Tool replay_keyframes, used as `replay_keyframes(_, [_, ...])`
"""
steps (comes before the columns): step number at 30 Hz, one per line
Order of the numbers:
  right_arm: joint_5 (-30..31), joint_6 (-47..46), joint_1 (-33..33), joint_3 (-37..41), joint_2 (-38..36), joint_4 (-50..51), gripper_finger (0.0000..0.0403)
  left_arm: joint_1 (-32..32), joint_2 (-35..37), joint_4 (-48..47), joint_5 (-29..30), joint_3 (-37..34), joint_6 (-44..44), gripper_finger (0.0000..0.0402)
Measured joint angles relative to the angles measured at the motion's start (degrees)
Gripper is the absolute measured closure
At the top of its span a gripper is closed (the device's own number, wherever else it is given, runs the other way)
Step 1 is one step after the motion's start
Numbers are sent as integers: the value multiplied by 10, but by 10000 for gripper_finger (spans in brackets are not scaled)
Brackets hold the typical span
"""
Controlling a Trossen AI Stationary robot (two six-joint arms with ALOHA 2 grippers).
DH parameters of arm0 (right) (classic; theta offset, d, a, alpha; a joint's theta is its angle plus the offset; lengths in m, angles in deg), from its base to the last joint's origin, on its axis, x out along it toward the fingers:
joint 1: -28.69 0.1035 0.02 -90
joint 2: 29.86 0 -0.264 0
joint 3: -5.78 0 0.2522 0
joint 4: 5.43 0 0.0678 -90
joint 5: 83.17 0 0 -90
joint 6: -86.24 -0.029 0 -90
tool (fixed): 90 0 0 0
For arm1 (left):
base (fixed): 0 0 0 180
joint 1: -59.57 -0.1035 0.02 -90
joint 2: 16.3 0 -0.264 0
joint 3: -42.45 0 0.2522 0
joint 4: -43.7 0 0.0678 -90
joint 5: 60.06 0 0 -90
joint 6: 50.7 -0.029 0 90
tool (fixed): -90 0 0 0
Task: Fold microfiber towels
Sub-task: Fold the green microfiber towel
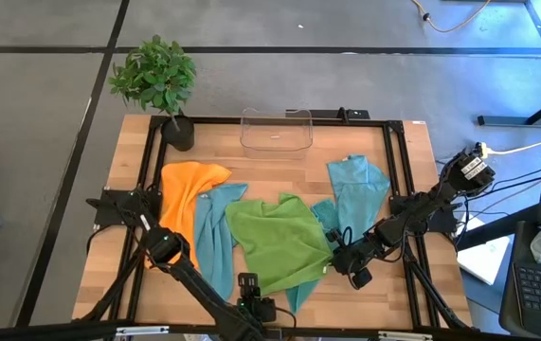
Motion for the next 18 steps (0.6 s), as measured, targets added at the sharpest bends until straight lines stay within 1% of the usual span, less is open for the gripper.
replay_keyframes(6, [0,10,0,0,0,0,397,0,0,6,0,0,1,337])
replay_keyframes(12, [0,15,0,-1,-4,1,397,0,1,21,0,0,13,391])
replay_keyframes(15, [-1,16,0,-10,-14,3,397,0,4,20,1,0,26,397])
replay_keyframes(18, [-15,18,4,-25,-29,11,397,0,14,21,3,0,38,399])
